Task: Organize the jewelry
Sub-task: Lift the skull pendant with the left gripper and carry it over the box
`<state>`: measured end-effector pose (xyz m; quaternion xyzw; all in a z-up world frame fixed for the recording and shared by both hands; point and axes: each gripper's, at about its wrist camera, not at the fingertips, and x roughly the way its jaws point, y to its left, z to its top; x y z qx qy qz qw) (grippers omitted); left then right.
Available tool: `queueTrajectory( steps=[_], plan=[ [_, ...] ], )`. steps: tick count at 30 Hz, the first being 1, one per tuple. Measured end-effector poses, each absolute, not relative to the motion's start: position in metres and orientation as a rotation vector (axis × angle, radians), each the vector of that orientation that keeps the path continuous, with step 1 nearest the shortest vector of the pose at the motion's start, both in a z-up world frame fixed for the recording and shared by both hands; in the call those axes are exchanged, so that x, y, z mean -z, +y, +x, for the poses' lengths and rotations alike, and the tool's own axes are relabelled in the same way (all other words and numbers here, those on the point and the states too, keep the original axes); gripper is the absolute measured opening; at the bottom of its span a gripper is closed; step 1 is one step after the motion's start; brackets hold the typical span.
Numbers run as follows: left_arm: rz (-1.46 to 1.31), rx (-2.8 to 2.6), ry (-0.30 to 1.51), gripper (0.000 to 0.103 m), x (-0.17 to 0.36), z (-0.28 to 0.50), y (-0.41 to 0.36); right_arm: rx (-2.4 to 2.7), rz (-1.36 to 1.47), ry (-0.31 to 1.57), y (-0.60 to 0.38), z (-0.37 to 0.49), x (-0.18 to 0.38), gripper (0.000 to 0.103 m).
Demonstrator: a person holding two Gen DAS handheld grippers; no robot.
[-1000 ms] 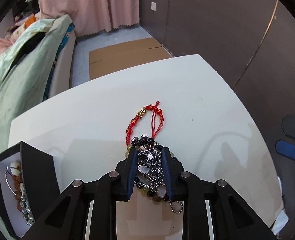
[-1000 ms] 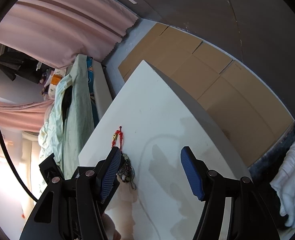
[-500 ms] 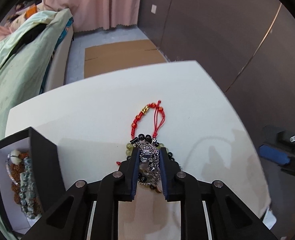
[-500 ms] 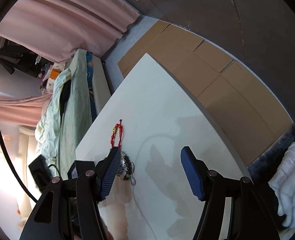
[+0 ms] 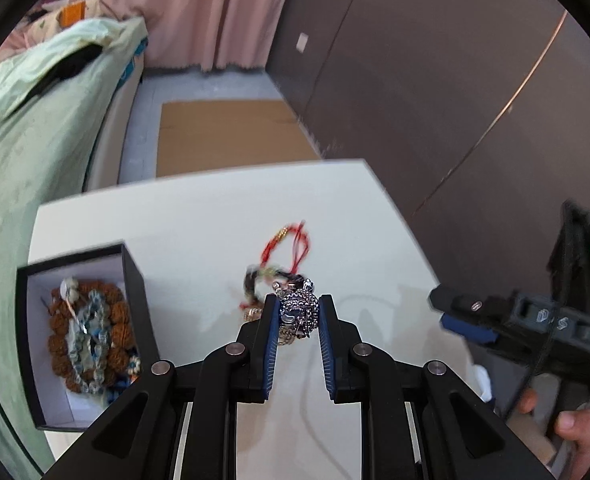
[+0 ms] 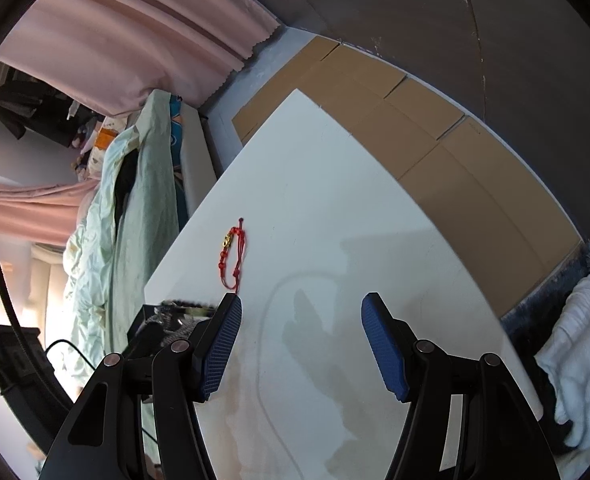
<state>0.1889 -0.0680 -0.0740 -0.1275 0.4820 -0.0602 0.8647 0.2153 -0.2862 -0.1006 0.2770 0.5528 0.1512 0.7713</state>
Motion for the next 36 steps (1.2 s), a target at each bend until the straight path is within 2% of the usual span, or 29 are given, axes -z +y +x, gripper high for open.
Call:
queueTrajectory(
  steps=[3, 6, 23, 26, 29, 36],
  plan=[
    [-0.297, 0.108, 1.089, 0.020, 0.098, 0.188, -0.061, -0.333, 0.589, 1.204, -0.280, 0.213, 0.101, 0.064],
    [-0.296, 0.104, 1.087, 0.020, 0.100, 0.180, -0.057, -0.335, 0.586, 1.206, -0.276, 0.212, 0.101, 0.064],
    [-0.379, 0.176, 0.836, 0.020, 0.010, 0.138, -0.023, -0.450, 0.552, 1.267, -0.237, 0.208, 0.112, 0.064],
    [-0.300, 0.097, 0.905, 0.020, 0.028, 0.149, -0.027, -0.412, 0.511, 1.269, -0.232, 0.208, 0.114, 0.064],
    [-0.354, 0.090, 0.971, 0.020, 0.050, 0.155, -0.020, -0.401, 0.517, 1.273, -0.235, 0.208, 0.115, 0.064],
    [-0.375, 0.073, 0.886, 0.020, 0.032, 0.147, -0.003, -0.390, 0.503, 1.270, -0.235, 0.213, 0.114, 0.064]
  ],
)
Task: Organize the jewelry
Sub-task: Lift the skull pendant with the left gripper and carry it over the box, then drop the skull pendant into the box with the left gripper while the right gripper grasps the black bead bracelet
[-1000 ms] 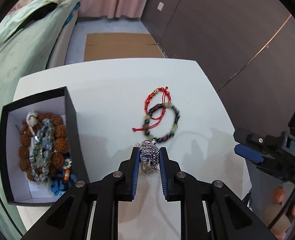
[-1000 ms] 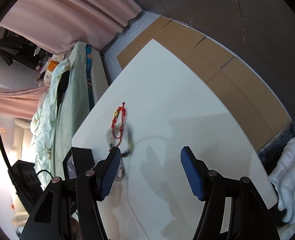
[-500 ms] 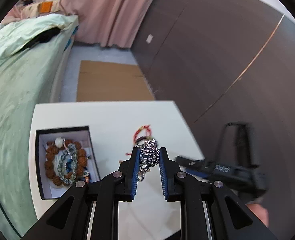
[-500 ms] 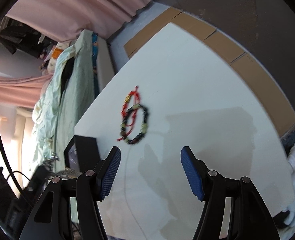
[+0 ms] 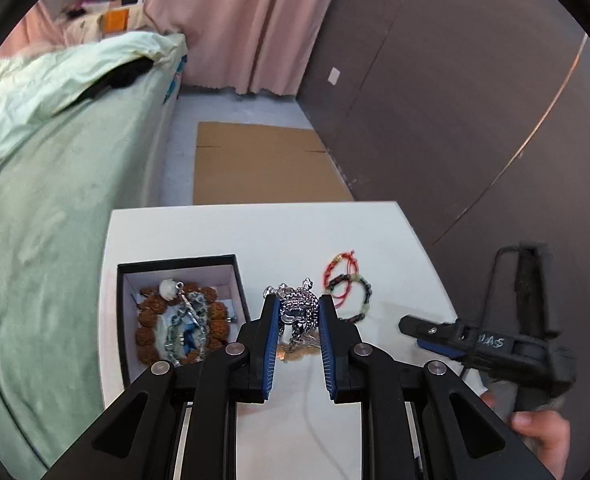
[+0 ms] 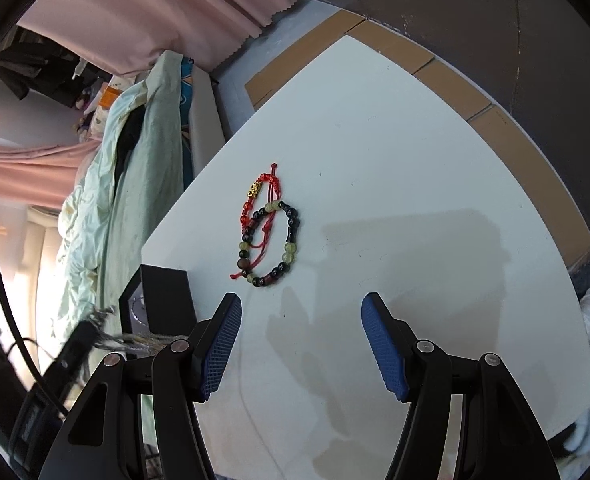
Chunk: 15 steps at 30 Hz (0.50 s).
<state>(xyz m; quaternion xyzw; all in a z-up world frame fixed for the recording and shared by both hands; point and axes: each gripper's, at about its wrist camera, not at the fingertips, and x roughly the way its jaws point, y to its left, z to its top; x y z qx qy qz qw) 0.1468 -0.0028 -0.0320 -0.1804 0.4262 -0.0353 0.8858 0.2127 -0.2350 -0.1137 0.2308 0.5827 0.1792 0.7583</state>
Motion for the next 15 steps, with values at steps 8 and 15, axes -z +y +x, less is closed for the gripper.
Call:
queueTrajectory(
  steps=[8, 15],
  plan=[
    [-0.421, 0.041, 0.816, 0.020, 0.008, 0.134, 0.028, -0.364, 0.437, 1.273, -0.222, 0.223, 0.117, 0.064],
    [-0.435, 0.021, 0.780, 0.020, -0.007, 0.125, 0.048, -0.318, 0.358, 1.263, -0.207, 0.237, 0.123, 0.064]
  ],
)
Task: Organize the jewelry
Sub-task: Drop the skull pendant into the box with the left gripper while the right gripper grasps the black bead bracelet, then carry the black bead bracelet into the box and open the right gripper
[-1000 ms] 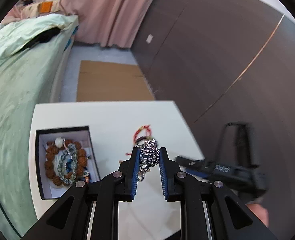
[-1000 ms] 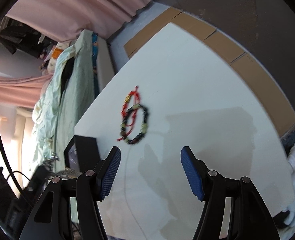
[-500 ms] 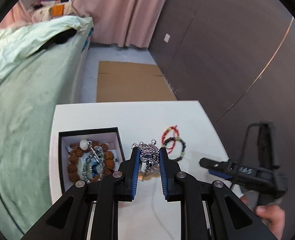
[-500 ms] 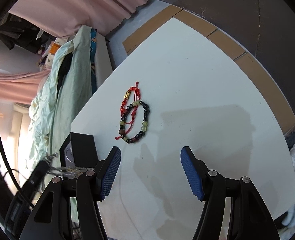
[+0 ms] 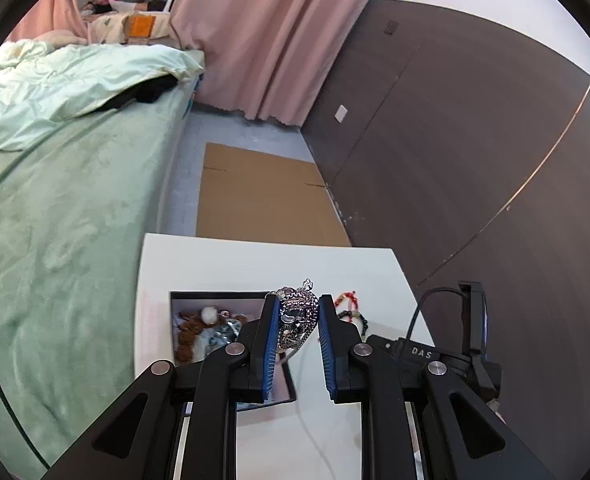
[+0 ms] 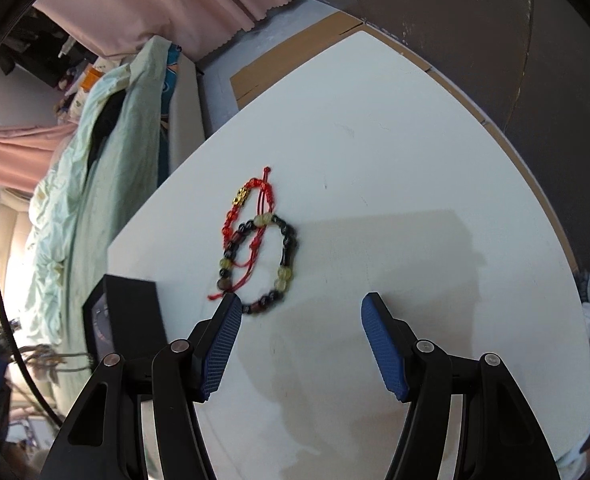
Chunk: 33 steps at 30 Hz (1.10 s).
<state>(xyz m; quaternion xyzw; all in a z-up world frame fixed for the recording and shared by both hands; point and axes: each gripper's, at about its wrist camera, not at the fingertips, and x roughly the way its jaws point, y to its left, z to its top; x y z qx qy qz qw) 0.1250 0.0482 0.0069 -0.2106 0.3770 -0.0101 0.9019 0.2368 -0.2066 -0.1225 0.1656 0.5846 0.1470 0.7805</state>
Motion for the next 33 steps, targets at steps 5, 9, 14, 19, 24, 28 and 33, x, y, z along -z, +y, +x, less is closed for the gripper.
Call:
queueTrajectory(
  steps=[5, 9, 14, 19, 24, 28, 33],
  plan=[
    [-0.450, 0.002, 0.774, 0.020, -0.006, 0.118, 0.058, -0.270, 0.268, 1.220, -0.196, 0.243, 0.119, 0.061],
    [-0.461, -0.009, 0.776, 0.020, -0.003, 0.119, 0.065, -0.247, 0.171, 1.195, -0.183, 0.240, 0.118, 0.057],
    [-0.514, -0.033, 0.799, 0.020, 0.010, 0.122, 0.076, -0.179, -0.024, 1.139, -0.159, 0.235, 0.117, 0.055],
    [-0.569, -0.035, 0.833, 0.023, 0.019, 0.124, 0.082, -0.198, -0.156, 1.089, -0.141, 0.226, 0.114, 0.011],
    [-0.578, -0.062, 0.860, 0.040, 0.024, 0.117, 0.089, -0.258, -0.045, 1.128, -0.161, 0.224, 0.107, 0.008],
    [-0.571, -0.092, 0.822, 0.069, 0.021, 0.107, 0.096, -0.316, 0.094, 1.097, -0.179, 0.219, 0.087, 0.008],
    [-0.562, -0.117, 0.812, 0.072, 0.022, 0.098, 0.104, -0.375, 0.219, 1.054, -0.191, 0.206, 0.069, 0.008]
  ],
)
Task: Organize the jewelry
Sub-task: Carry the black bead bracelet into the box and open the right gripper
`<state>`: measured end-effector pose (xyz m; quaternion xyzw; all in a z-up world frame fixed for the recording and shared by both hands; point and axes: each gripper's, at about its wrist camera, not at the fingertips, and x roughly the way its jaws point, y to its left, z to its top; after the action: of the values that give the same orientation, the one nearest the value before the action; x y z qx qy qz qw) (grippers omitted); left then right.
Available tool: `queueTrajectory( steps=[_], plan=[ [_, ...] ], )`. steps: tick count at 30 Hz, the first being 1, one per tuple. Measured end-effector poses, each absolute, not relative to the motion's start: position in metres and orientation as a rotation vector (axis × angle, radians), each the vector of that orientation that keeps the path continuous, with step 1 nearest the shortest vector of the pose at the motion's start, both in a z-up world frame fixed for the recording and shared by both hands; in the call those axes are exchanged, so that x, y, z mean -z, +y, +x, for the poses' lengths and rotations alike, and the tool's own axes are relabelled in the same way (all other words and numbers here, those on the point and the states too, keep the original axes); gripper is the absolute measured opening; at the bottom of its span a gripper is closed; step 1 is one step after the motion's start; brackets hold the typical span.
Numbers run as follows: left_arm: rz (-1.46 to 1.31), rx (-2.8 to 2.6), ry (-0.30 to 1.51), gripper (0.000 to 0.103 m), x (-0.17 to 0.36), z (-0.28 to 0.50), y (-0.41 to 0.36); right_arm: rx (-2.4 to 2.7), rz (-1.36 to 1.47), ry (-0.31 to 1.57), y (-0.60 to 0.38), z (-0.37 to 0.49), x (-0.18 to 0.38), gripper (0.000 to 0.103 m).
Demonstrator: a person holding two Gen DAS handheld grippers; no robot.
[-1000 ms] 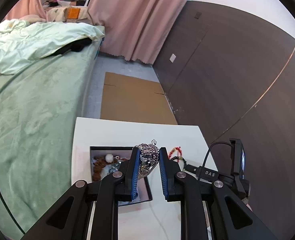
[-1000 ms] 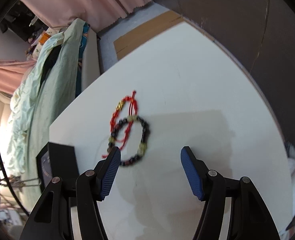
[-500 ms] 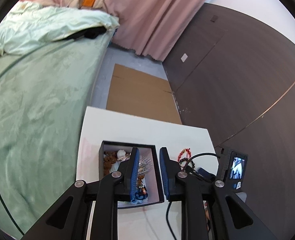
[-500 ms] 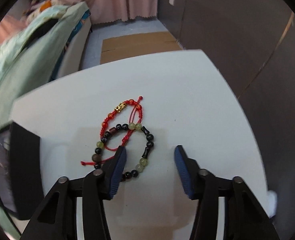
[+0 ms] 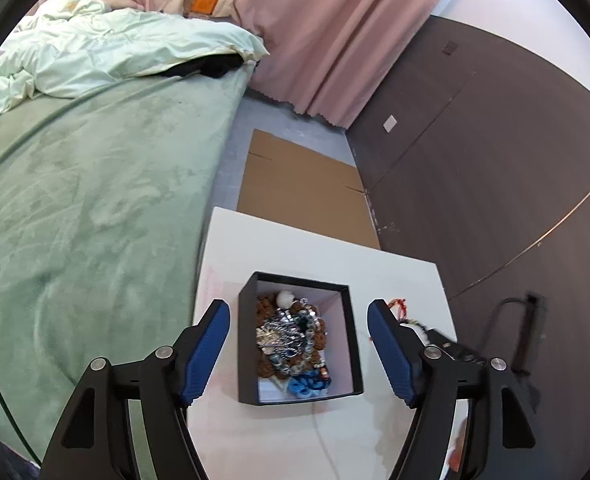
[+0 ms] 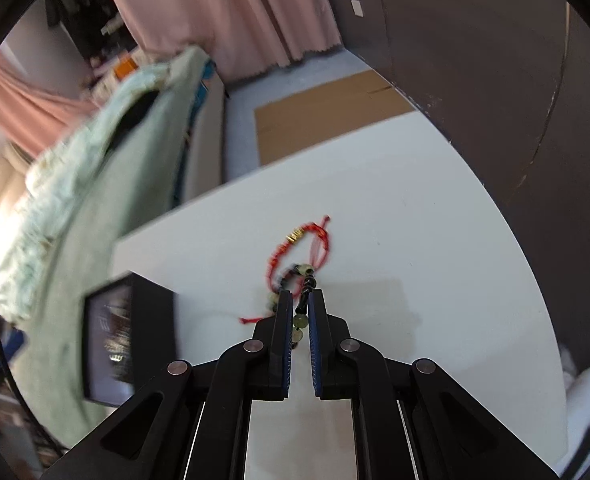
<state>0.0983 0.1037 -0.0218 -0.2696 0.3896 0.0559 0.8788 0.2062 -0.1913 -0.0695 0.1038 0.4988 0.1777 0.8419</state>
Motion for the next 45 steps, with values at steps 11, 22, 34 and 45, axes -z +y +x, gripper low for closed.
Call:
queueTrajectory(
  steps=[11, 22, 34, 45],
  plan=[
    [-0.509, -0.110, 0.850, 0.076, 0.032, 0.097, 0.105, -0.543, 0.338, 0.939, -0.170, 0.184, 0.030, 0.009],
    [-0.557, -0.150, 0.807, 0.092, 0.029, 0.088, 0.132, -0.759, 0.365, 0.849, -0.122, 0.154, 0.004, 0.009],
    [-0.585, -0.168, 0.793, 0.092, 0.029, 0.085, 0.146, -0.893, 0.357, 0.941, -0.075, 0.149, 0.017, 0.039],
    [-0.558, -0.127, 0.782, 0.092, 0.026, 0.085, 0.136, -0.739, 0.392, 0.913, -0.130, 0.164, 0.020, 0.063]
  ],
)
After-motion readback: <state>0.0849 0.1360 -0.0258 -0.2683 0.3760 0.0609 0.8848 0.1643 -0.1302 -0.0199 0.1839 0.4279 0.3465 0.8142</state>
